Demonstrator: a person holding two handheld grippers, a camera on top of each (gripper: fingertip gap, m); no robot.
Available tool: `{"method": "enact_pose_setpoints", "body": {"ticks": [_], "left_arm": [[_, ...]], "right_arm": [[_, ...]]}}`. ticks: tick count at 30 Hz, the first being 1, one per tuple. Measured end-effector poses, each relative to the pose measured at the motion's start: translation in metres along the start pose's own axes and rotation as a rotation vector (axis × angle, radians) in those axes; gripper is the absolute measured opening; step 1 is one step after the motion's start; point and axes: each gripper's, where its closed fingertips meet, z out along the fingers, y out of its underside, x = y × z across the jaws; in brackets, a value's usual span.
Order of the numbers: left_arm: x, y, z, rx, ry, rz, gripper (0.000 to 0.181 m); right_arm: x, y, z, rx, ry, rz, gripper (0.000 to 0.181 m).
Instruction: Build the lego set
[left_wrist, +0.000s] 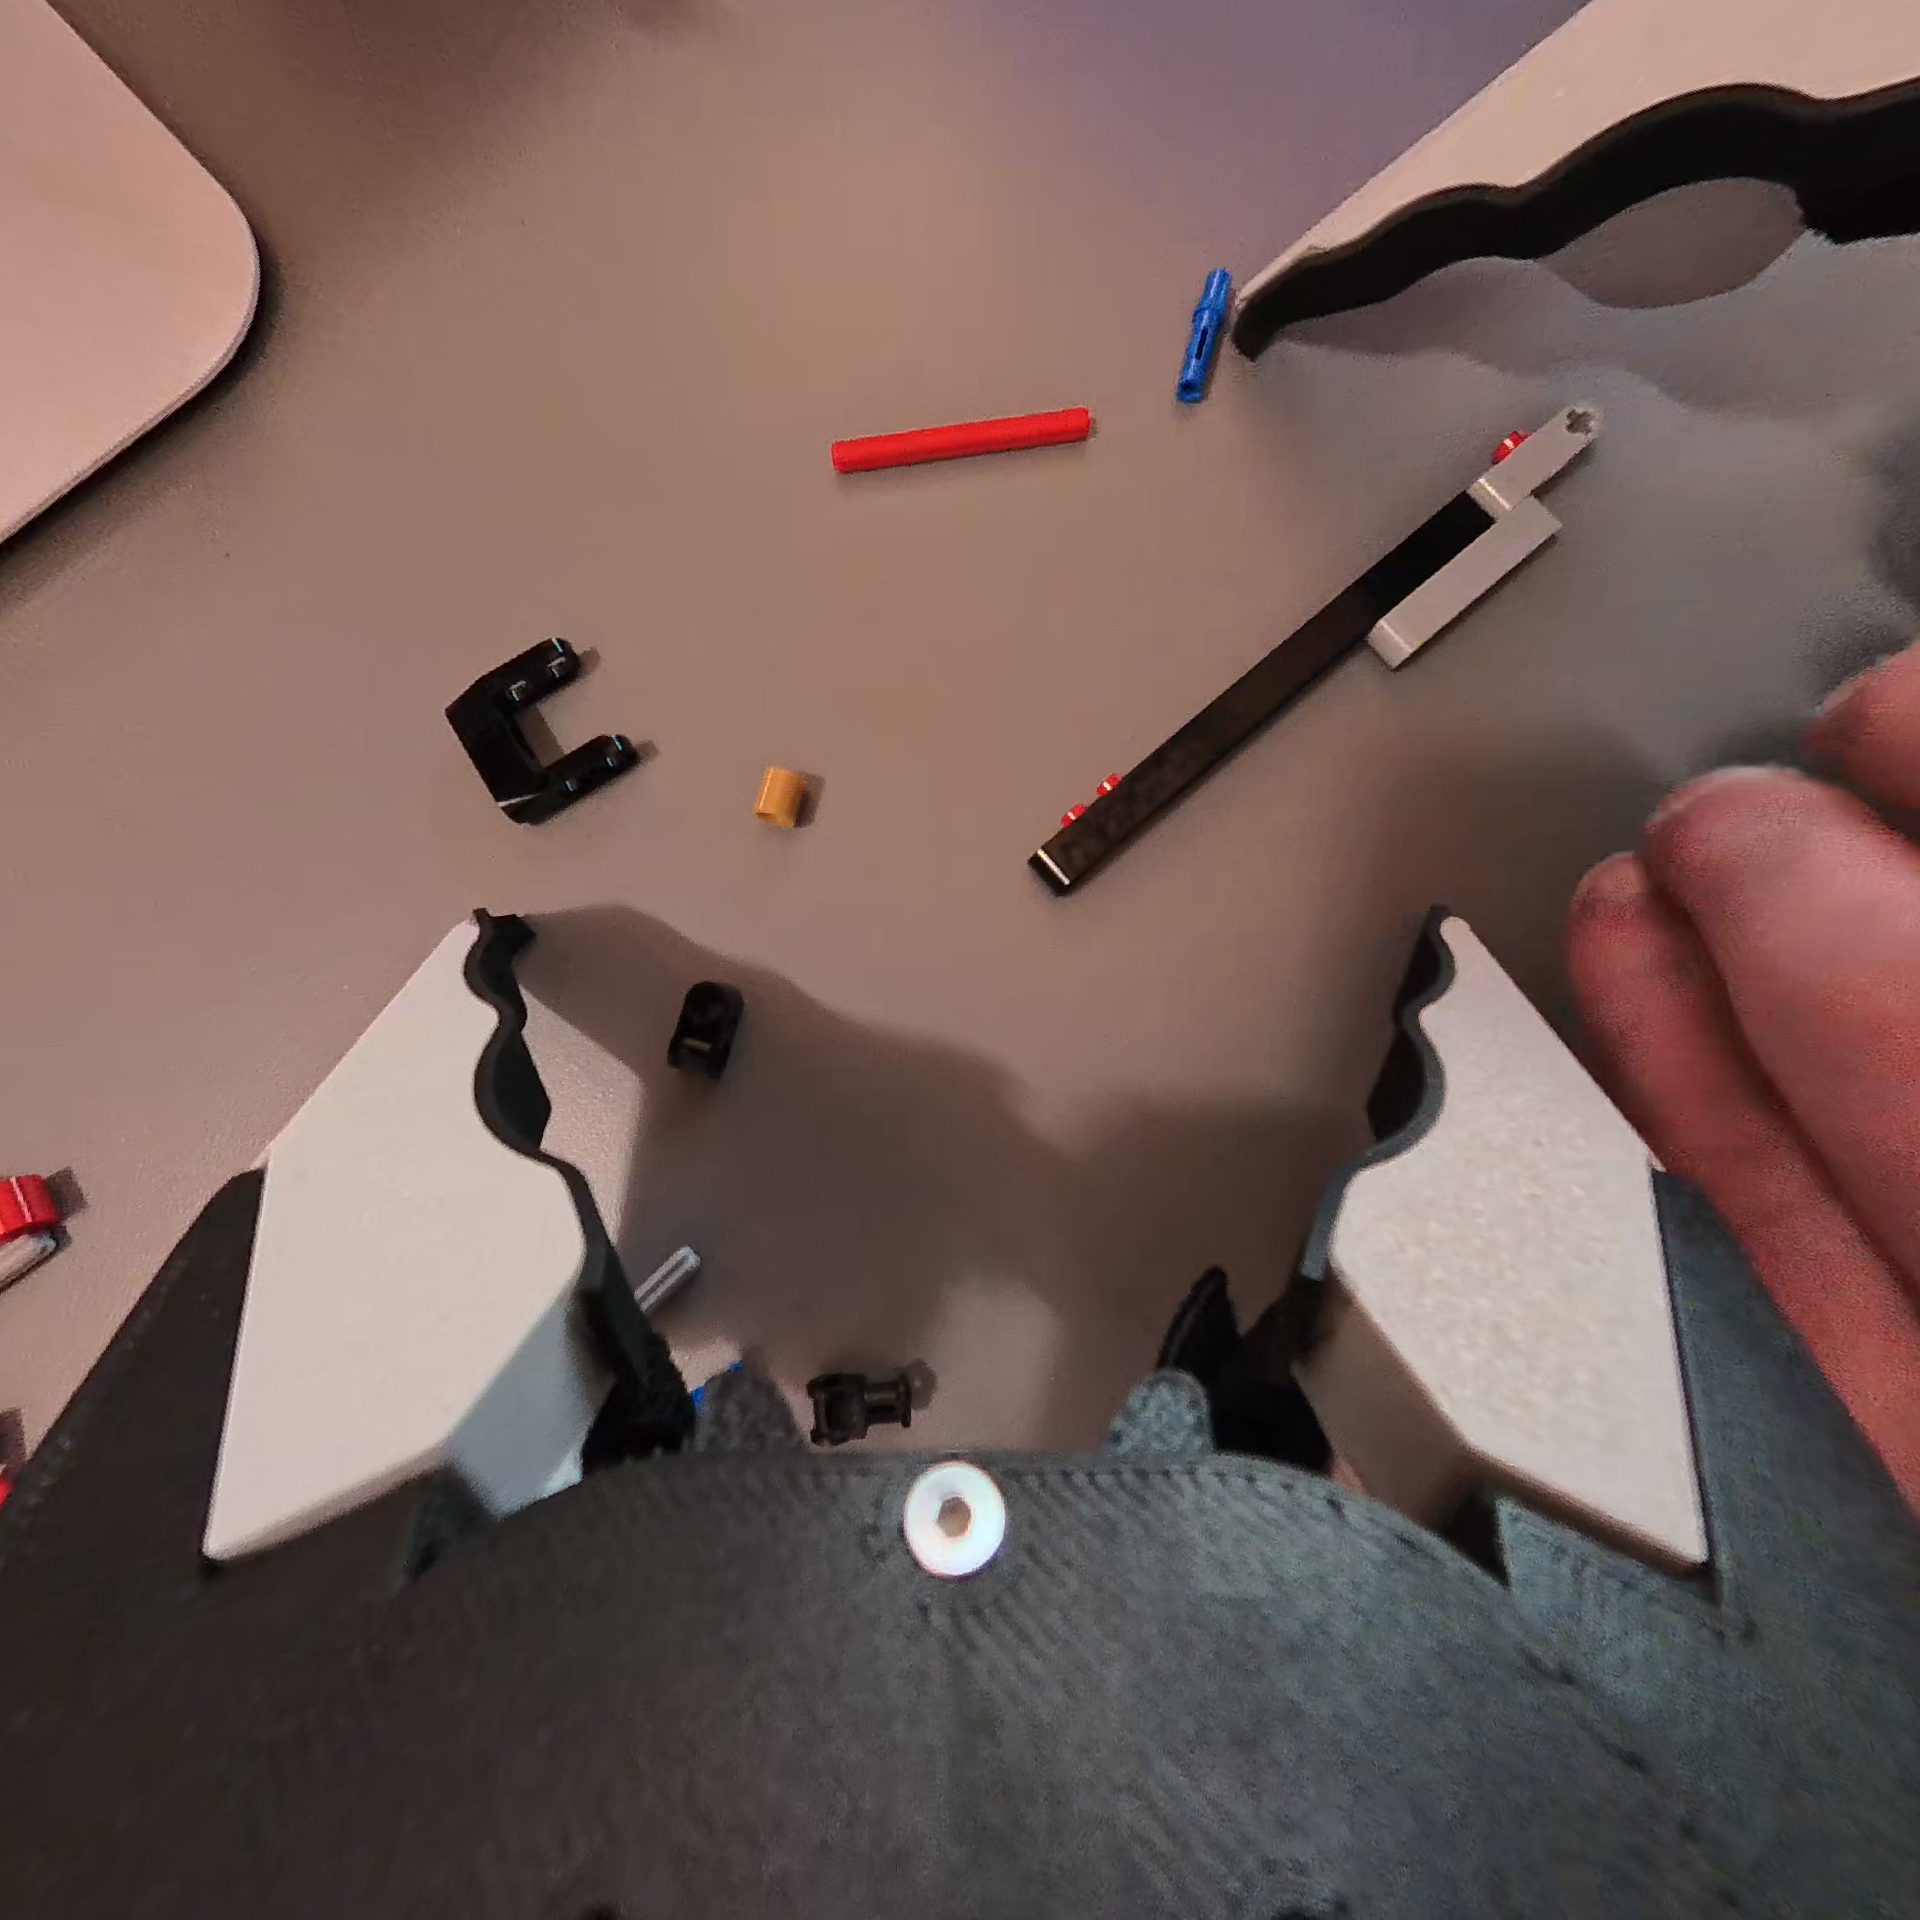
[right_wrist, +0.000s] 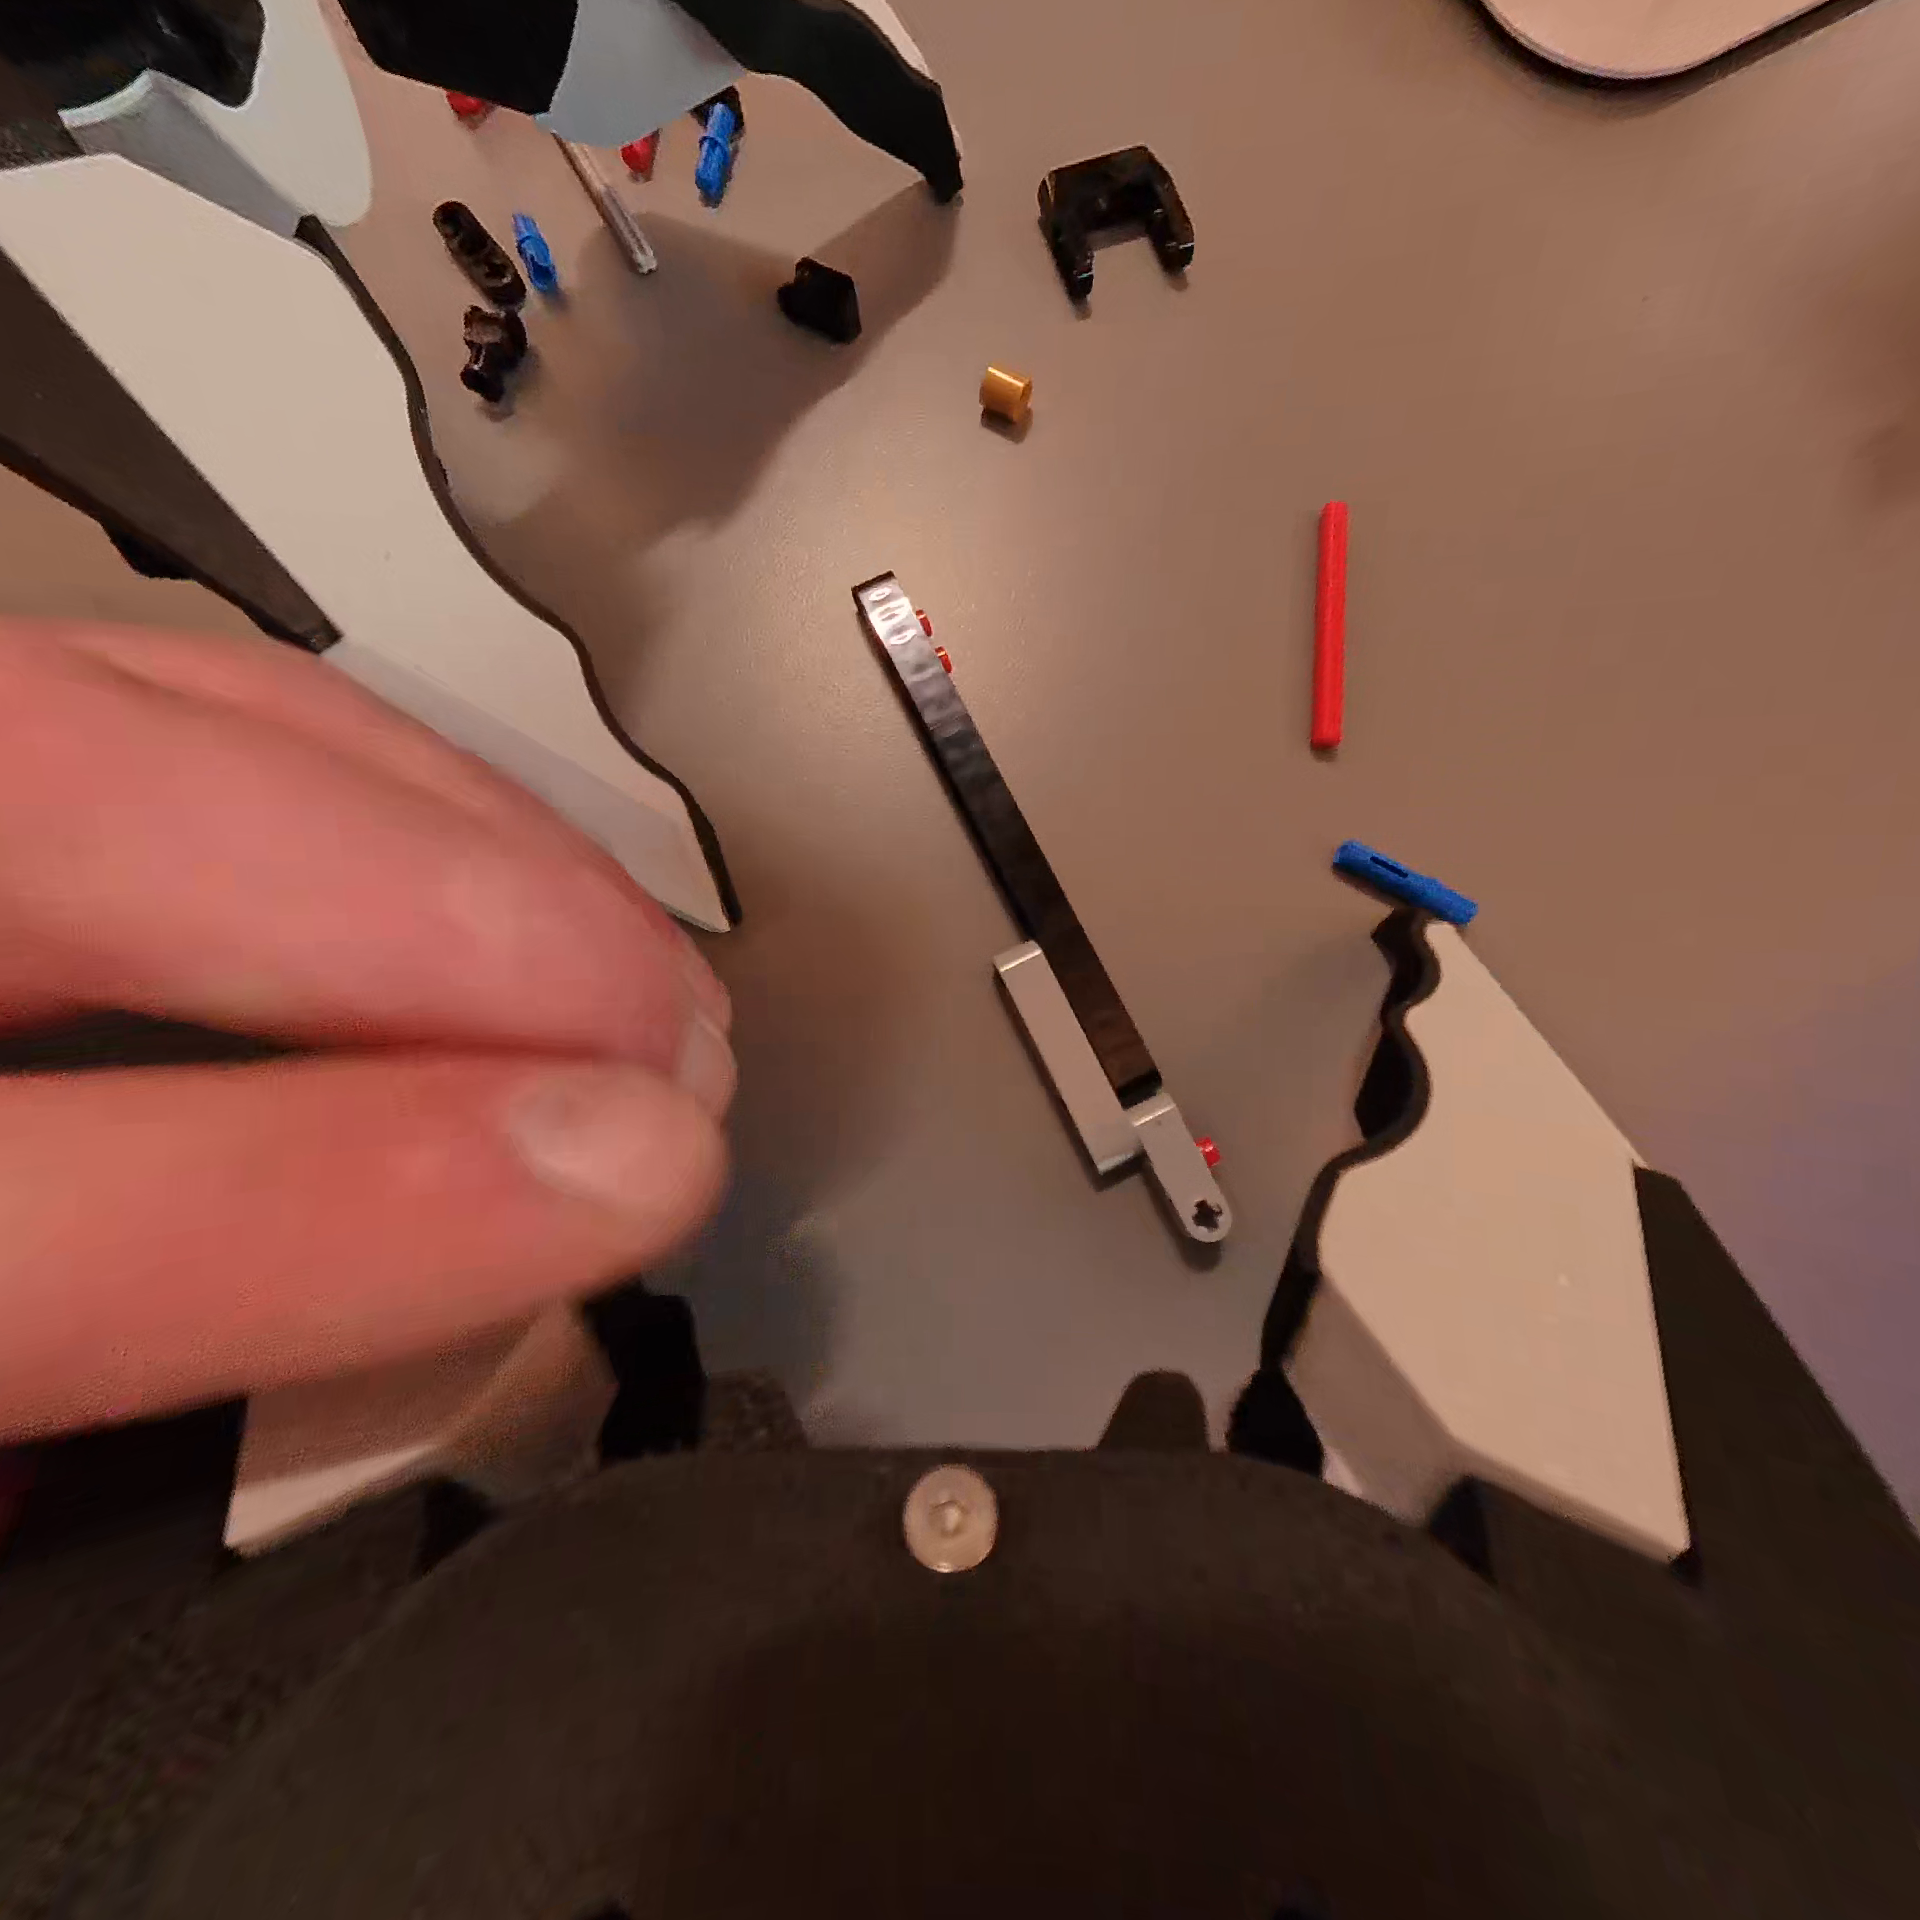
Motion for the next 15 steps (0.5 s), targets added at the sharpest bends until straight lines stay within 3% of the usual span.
{"method": "enact_pose_setpoints", "body": {"ticks": [1, 15], "left_arm": [[-0.0001, 0.0000, 0.0000, 0.000, 0.000, 0.000, 0.158], [-0.0001, 0.0000, 0.0000, 0.000, 0.000, 0.000, 0.158]], "right_arm": [[0.0000, 0.0000, 0.0000, 0.000, 0.000, 0.000, 0.154], [-0.0002, -0.0001, 0.0000, 0.000, 0.000, 0.000, 0.155]]}}
